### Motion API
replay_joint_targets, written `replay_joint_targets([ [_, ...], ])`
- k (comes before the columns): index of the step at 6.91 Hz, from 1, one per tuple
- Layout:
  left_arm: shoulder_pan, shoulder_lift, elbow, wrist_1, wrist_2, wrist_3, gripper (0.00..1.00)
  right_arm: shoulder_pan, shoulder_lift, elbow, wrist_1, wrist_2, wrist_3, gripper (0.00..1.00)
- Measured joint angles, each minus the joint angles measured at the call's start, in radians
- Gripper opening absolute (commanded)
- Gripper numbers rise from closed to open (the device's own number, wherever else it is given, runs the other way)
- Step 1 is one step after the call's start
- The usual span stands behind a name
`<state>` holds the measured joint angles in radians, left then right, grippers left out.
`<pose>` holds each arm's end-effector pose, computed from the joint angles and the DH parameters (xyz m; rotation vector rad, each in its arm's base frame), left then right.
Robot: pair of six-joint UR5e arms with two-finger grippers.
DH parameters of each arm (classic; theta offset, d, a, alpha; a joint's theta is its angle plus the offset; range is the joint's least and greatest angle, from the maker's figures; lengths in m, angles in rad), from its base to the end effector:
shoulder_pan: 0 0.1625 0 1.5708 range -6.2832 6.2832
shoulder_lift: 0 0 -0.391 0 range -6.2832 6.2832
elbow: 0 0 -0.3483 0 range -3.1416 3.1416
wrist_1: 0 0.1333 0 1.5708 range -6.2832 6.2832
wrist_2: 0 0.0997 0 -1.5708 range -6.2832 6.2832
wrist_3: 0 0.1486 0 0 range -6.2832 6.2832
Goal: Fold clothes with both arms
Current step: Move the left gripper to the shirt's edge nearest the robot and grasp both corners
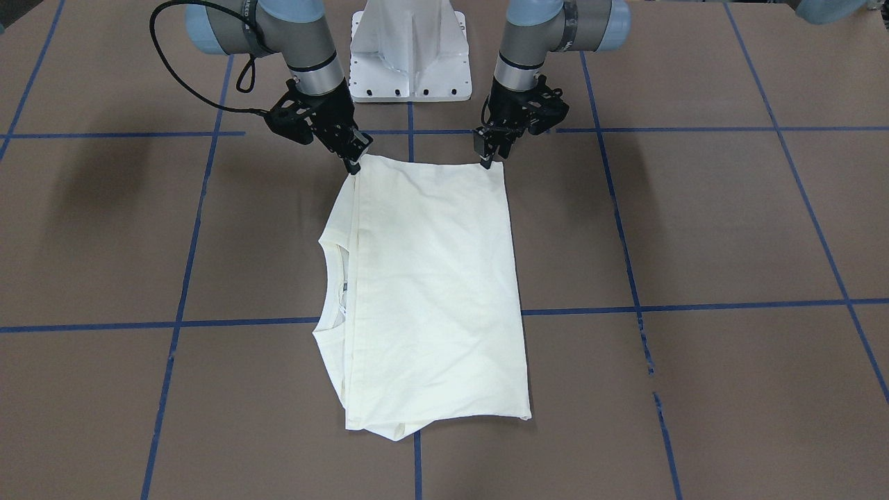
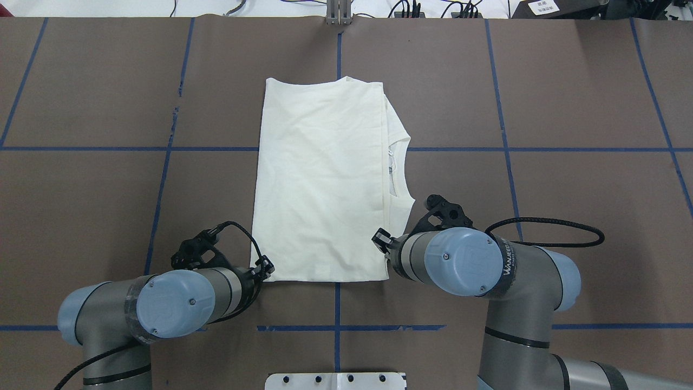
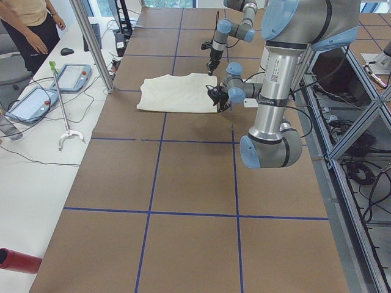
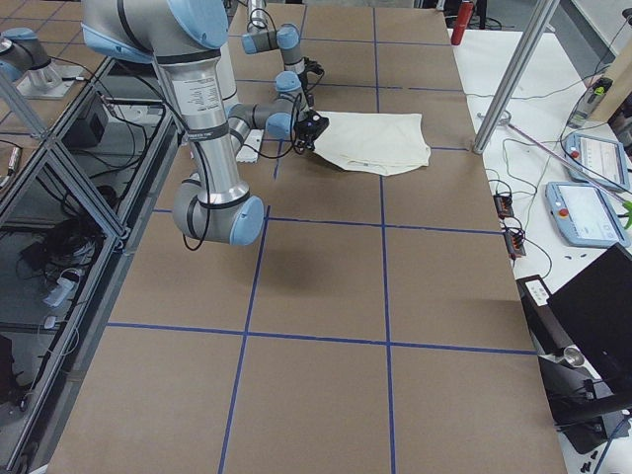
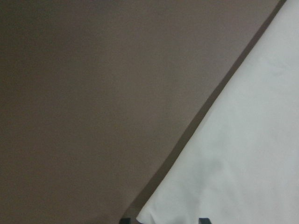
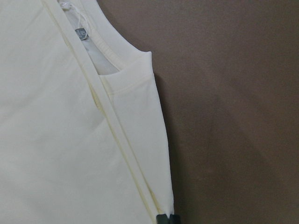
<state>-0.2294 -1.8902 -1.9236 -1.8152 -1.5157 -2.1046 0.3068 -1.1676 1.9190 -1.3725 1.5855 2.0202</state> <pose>0.5265 -0.2682 0.3280 -0.0905 0.9363 -0.7330 -0.5198 -0.3022 0.2898 -0.0830 -0.9673 0.6905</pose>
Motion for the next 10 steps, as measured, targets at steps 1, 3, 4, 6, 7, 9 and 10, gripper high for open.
replay_joint_targets([
  [1, 0.002, -0.001, 0.001, 0.000, 0.000, -0.001, 0.58, 0.000, -0.001, 0.000, 0.000, 0.000, 0.000, 0.00],
  [3, 0.001, 0.002, 0.002, 0.000, 0.002, 0.000, 0.58, 0.000, -0.001, 0.000, 0.000, -0.001, 0.000, 0.00],
  [4, 0.001, 0.005, 0.002, 0.001, 0.003, 0.000, 0.58, -0.001, -0.001, 0.000, 0.000, -0.001, 0.000, 0.00],
  [6, 0.001, 0.006, 0.003, 0.001, 0.003, 0.000, 0.57, -0.001, -0.001, 0.000, 0.000, -0.001, 0.000, 0.00],
  [7, 0.002, 0.004, 0.004, 0.001, 0.003, 0.000, 0.56, -0.001, -0.001, 0.000, 0.000, -0.001, 0.000, 0.00],
  [9, 0.002, 0.004, 0.007, 0.001, 0.004, 0.002, 0.56, -0.001, -0.001, 0.000, 0.000, -0.001, 0.001, 0.00],
  [10, 0.002, 0.002, 0.014, 0.000, 0.004, 0.003, 0.50, -0.001, -0.002, 0.000, 0.000, -0.001, 0.000, 0.00],
])
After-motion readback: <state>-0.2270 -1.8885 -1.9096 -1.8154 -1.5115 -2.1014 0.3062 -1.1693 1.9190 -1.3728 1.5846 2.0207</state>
